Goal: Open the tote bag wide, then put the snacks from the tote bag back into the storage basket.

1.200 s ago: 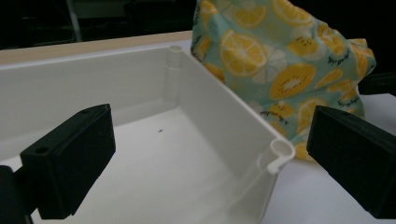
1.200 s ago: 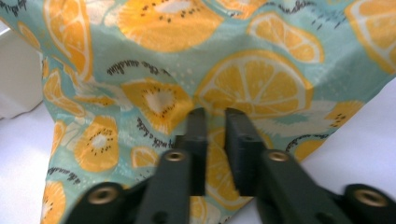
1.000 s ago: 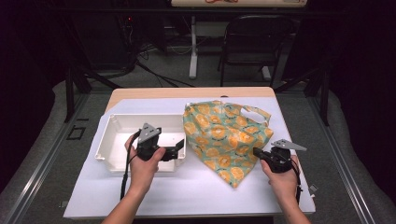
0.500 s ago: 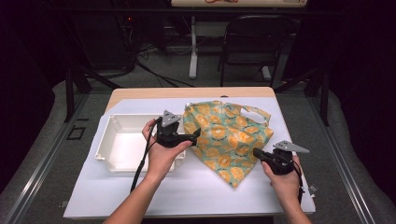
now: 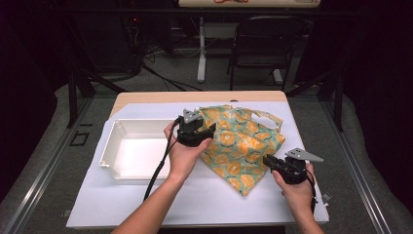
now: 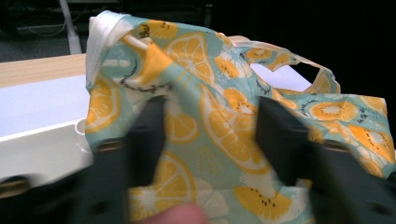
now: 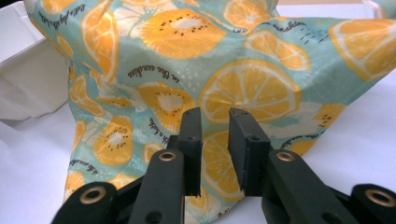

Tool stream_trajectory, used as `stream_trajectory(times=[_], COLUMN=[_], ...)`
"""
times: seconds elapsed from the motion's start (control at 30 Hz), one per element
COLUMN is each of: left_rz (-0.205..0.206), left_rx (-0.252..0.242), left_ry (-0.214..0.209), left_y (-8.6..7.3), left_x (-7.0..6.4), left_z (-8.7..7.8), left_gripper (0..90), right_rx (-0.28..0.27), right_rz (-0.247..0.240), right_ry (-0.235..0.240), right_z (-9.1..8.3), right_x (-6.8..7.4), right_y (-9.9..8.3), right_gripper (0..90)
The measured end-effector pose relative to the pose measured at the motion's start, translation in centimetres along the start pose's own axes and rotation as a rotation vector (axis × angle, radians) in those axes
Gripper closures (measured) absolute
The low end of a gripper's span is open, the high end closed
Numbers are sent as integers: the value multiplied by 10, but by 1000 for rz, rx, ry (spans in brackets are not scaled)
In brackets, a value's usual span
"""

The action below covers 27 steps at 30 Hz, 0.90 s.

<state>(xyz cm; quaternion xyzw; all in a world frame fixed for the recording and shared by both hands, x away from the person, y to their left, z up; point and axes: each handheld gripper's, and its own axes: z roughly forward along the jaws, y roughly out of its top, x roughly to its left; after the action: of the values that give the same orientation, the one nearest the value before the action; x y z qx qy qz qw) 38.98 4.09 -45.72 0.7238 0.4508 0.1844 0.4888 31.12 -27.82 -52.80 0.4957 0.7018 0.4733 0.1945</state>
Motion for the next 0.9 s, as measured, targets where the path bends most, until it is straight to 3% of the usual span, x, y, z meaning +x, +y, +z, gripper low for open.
stream_trajectory(times=[0.03,0.07,0.1,0.13,0.17,0.23,0.3,0.33,0.37,0.47,0.53,0.57,0.7,0.8,0.9], left_rz=[2,2,0,1,1,5,7,25,25,55,56,44,64,85,74], left_rx=[5,5,18,8,8,8,-1,1,1,20,23,35,60,78,94], left_ry=[-30,-30,-66,-120,-120,-174,-191,-221,-221,-284,-301,-327,-347,-346,-356], left_y=[0,0,0,-2,-2,-7,-10,-17,-17,-36,-41,-53,-75,-83,-92], left_x=[0,0,0,-2,-2,-6,-9,-14,-14,-23,-25,-29,-39,-44,-47], left_z=[-1,-1,-3,-7,-7,-16,-19,-25,-25,-33,-35,-38,-43,-42,-41], left_gripper=[741,815,815,890,900,900,900,900,900,900,900,900,900,900,900], right_rx=[-9,-11,-11,-11,-11,-24,-35,-31,-31,-50,-56,-73,-107,-120,-127], right_rz=[5,5,5,1,1,8,12,5,5,7,12,19,20,13,-7], right_ry=[0,4,4,1,1,-4,-4,-6,-6,-18,-19,-26,-35,-33,-43], right_z=[0,-1,-1,-3,-3,-5,-7,-8,-8,-14,-15,-16,-22,-25,-29], right_x=[0,0,0,-2,-2,-2,-2,-3,-3,-3,-3,-3,-2,0,3], right_y=[0,0,0,0,0,0,0,1,1,2,2,2,4,5,6], right_gripper=[746,746,746,744,744,744,743,742,742,733,730,716,671,642,601])
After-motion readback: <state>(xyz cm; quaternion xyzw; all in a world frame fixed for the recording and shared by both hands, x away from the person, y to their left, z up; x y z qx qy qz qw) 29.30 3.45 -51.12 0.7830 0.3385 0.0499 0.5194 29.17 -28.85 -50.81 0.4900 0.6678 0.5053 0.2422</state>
